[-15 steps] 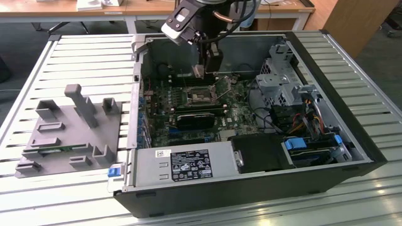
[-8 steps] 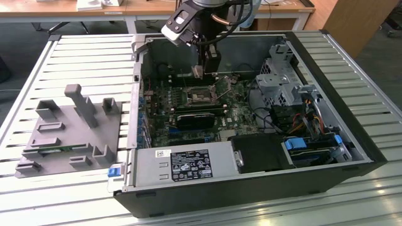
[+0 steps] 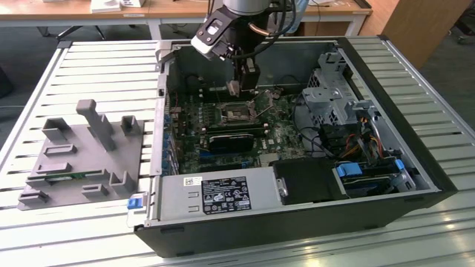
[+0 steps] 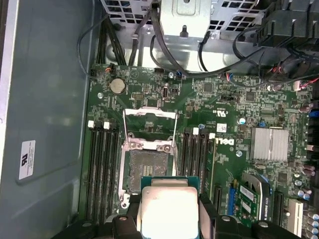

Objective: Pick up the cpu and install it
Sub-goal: 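Place the cpu into insertion slot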

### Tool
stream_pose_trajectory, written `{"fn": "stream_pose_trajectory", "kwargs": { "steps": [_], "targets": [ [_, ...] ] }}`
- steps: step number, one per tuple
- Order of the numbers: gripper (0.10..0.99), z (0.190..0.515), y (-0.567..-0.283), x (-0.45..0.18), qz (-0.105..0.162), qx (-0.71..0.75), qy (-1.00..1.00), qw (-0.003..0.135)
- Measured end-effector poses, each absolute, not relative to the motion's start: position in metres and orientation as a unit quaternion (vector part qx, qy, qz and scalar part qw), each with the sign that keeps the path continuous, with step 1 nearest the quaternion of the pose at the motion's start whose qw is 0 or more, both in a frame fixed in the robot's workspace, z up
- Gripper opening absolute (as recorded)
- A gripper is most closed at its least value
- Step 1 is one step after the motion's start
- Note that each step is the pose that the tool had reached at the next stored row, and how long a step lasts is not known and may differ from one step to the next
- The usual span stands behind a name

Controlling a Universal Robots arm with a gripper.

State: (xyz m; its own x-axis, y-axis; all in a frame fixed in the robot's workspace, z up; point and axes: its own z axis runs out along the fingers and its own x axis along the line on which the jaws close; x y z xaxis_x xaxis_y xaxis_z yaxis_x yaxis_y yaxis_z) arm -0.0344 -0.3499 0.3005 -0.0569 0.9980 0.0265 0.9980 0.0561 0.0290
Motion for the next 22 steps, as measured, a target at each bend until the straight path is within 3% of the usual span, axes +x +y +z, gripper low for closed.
{"fn": "stream_pose_trajectory", "kwargs": {
  "steps": [22],
  "targets": [
    [0.541,0.274,-0.339,-0.035,0.024,0.698,0.716,0.005]
  ]
}}
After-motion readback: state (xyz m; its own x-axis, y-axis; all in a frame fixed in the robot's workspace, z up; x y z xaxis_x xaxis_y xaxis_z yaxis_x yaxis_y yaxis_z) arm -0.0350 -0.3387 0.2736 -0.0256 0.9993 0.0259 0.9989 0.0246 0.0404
